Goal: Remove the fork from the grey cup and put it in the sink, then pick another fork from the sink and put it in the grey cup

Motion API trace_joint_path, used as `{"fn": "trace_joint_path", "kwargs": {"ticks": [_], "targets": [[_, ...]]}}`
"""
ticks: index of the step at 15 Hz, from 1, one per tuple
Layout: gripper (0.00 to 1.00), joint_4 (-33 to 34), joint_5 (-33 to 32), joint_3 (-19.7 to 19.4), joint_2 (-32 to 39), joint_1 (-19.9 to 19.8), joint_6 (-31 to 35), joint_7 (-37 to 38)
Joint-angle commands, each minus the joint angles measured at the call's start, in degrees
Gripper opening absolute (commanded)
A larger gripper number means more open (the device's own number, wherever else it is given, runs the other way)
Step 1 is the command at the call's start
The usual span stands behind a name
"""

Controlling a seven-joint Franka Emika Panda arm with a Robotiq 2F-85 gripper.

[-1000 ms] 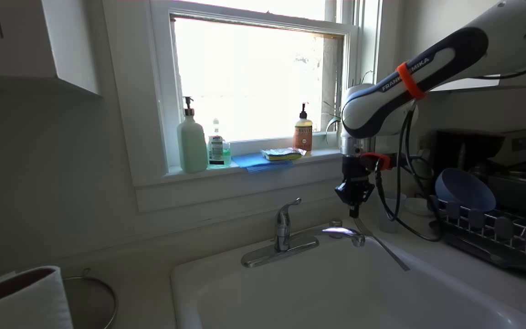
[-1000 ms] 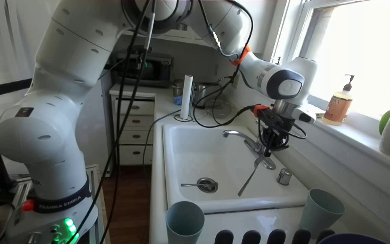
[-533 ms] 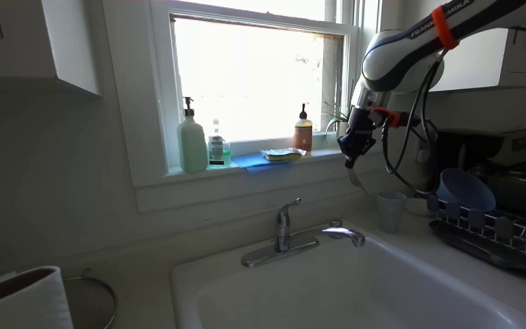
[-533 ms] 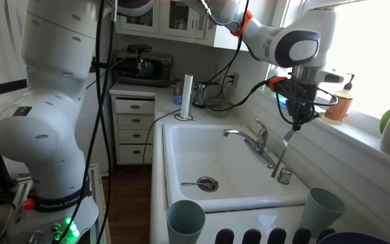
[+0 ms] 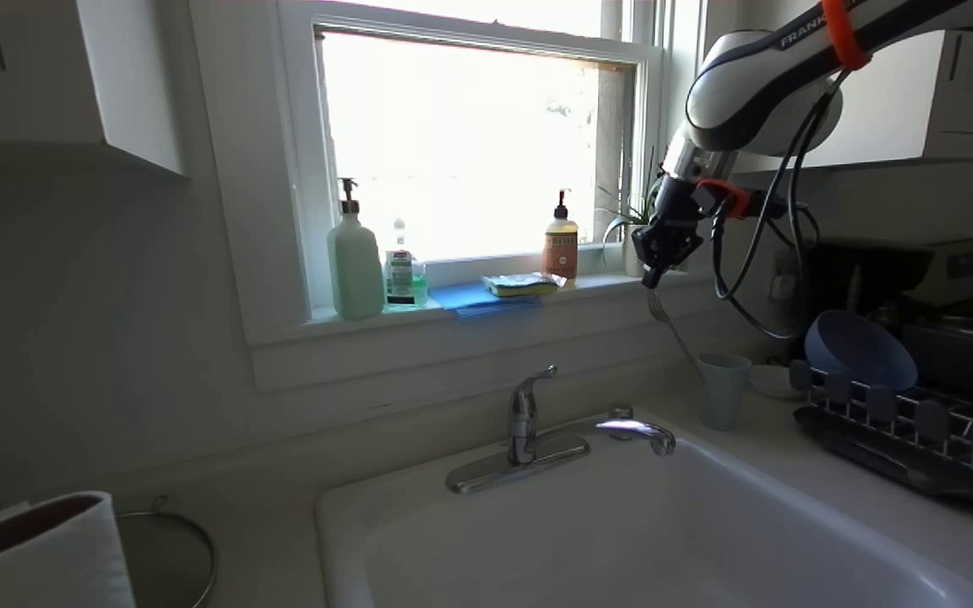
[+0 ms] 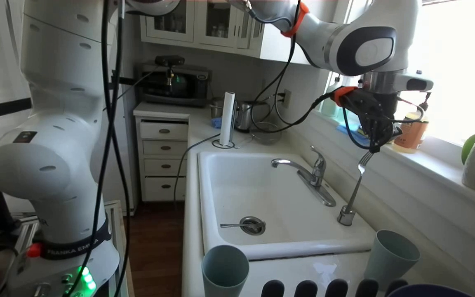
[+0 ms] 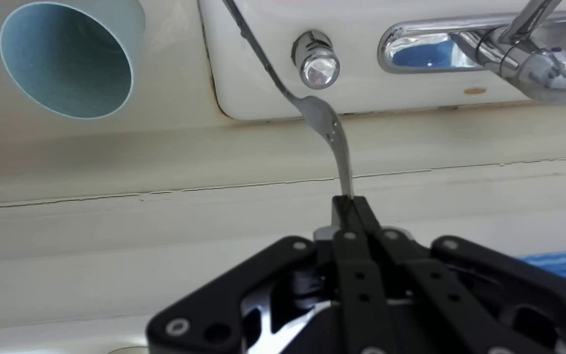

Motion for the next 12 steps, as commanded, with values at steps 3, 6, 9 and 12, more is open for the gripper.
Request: {"fn": "trace_joint_path", "kwargs": {"ticks": [3,6,9,12], "targets": [[0.00,2.22,1.46,-0.40,-1.76,-1.91,0.18,-3.87],[0.00,5.78,1.37,-1.12,-0.13,-3.40,-1.13,-6.16],[0.00,7.49,2.62,-1.25,1.96,-5.11,-1.29,-8.74],[0.00,7.13,5.51,-0.70,3.06,-7.00,-0.53,-12.34]]}}
